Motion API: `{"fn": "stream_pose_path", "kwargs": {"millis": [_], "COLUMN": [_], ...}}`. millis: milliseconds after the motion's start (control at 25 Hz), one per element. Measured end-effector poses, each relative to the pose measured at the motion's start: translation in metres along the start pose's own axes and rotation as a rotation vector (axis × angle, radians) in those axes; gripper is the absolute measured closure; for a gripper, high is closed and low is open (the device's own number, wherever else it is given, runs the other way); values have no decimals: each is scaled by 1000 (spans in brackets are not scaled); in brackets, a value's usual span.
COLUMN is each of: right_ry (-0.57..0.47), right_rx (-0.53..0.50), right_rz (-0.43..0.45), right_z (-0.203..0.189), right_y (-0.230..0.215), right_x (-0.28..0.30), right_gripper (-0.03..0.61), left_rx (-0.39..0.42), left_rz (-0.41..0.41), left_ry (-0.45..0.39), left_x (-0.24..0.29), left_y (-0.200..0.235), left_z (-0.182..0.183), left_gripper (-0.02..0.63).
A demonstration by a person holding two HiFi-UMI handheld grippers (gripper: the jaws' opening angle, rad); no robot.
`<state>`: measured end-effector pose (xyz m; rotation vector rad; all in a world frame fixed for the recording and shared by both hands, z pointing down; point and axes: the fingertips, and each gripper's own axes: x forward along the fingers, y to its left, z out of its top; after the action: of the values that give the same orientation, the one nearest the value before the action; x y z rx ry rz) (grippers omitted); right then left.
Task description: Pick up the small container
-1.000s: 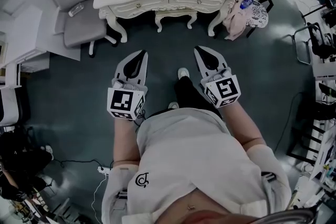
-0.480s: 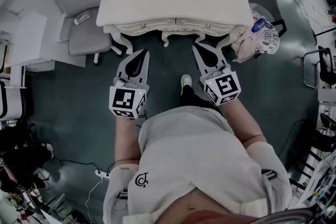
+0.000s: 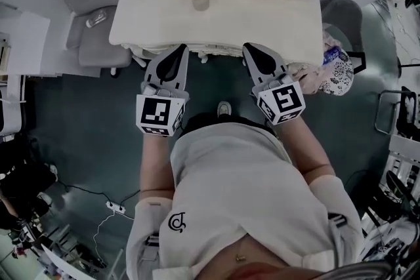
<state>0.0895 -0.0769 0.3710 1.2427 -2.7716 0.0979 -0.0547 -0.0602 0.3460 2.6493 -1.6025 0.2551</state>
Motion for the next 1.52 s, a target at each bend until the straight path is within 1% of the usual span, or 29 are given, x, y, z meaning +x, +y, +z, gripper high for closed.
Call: {"fn": "stream_pose_path", "kwargs": {"millis": [240, 320, 440, 600, 720, 760, 840, 1000, 1040, 1080, 1120, 1160, 1280, 1400, 1520], "right_ry": [48, 52, 54, 87, 113, 121, 138, 163, 168, 174, 180, 187, 213, 229, 235], "right_rx": [24, 42, 55, 60, 92, 100, 106, 114, 119, 120, 118, 113, 104, 106, 113], "right_rz": [-2, -1, 9, 2, -10, -11, -14, -18, -20, -21, -22, -20, -13, -20, -33], "right_z": [-21, -26, -34, -53, -67, -71, -81, -96, -100, -102, -105, -108, -118, -126, -130], "right_y": [-40, -50, -63, -82, -94, -97, -103, -113, -115, -117, -120, -122, -131, -140, -148], "right_x": [44, 59, 84, 116, 139, 146, 161, 186, 190, 193, 197, 201, 210, 219, 228], "right_gripper": [572, 572, 572, 572, 572, 572, 572, 572, 571, 572, 572, 572, 572, 572, 571], "left_rx": [-20, -19, -14, -44, -23, -21, -35, -54, -58, -63, -67, -73, -88, -69, -55], "left_rz": [-14, -10, -24, -61, -62, -61, -70, -113, -119, -122, -125, -128, -149, -169, -191], "left_ry": [24, 28, 21, 44, 77, 91, 122, 177, 183, 186, 188, 192, 223, 258, 309], "left_x": [59, 75, 103, 138, 166, 174, 191, 219, 225, 231, 237, 243, 261, 276, 290], "left_y": [19, 29, 44, 64, 78, 83, 91, 98, 100, 101, 102, 102, 100, 99, 98], "left_z": [-20, -28, -36, -66, -87, -96, -114, -148, -153, -157, -161, -165, -182, -196, -207], "left_gripper": [601, 601, 601, 601, 597, 587, 526, 389, 350, 295, 258, 233, 191, 179, 176]}}
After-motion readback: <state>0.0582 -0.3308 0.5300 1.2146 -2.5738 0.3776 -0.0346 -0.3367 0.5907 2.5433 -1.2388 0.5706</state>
